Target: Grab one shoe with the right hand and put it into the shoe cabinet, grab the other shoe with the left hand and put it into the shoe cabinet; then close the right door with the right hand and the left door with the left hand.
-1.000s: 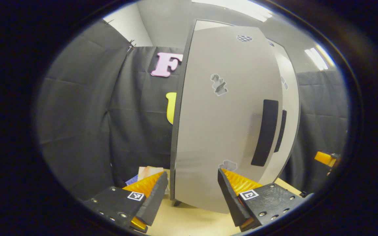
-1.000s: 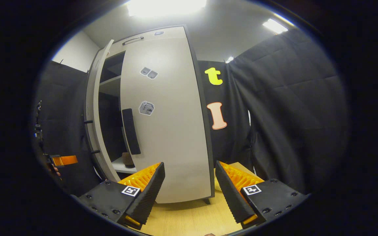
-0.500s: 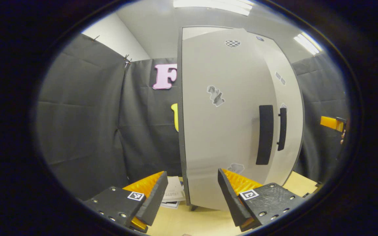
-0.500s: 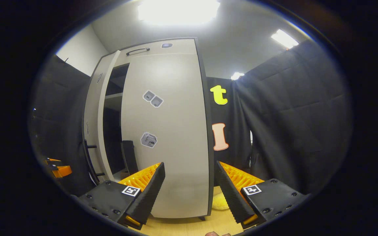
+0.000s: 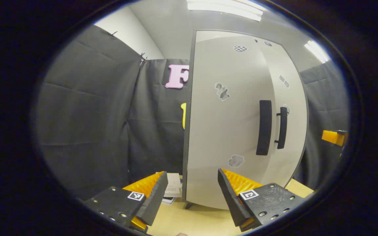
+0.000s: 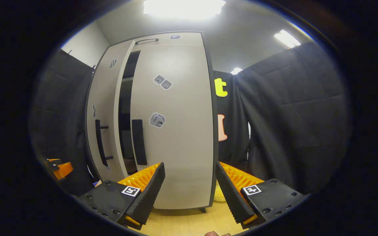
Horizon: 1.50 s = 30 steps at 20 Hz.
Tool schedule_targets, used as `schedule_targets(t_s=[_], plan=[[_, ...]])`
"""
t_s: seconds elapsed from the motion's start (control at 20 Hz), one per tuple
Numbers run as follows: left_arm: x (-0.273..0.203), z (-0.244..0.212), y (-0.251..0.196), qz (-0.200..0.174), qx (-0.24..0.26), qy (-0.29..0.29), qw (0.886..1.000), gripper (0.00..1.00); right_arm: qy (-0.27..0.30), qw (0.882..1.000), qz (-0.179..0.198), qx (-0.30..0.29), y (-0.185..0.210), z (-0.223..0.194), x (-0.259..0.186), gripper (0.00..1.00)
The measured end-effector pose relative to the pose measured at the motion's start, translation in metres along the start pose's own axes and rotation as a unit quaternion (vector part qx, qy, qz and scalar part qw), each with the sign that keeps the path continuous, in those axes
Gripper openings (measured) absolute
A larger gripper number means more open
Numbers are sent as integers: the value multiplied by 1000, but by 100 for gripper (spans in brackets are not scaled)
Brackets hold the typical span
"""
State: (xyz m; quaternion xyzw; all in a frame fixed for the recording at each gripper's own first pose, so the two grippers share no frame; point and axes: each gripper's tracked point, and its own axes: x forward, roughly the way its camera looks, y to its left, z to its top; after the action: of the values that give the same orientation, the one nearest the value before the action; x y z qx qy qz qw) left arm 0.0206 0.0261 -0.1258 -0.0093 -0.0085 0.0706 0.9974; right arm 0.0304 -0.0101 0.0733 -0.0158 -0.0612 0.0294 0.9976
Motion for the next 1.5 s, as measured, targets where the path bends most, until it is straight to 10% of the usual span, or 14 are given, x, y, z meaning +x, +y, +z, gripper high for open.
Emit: schedule_targets(t_s=[1.5], plan=[[50, -40, -77, -121, -29, 36, 992, 89, 28, 990, -122, 58, -73, -29, -10, 98]])
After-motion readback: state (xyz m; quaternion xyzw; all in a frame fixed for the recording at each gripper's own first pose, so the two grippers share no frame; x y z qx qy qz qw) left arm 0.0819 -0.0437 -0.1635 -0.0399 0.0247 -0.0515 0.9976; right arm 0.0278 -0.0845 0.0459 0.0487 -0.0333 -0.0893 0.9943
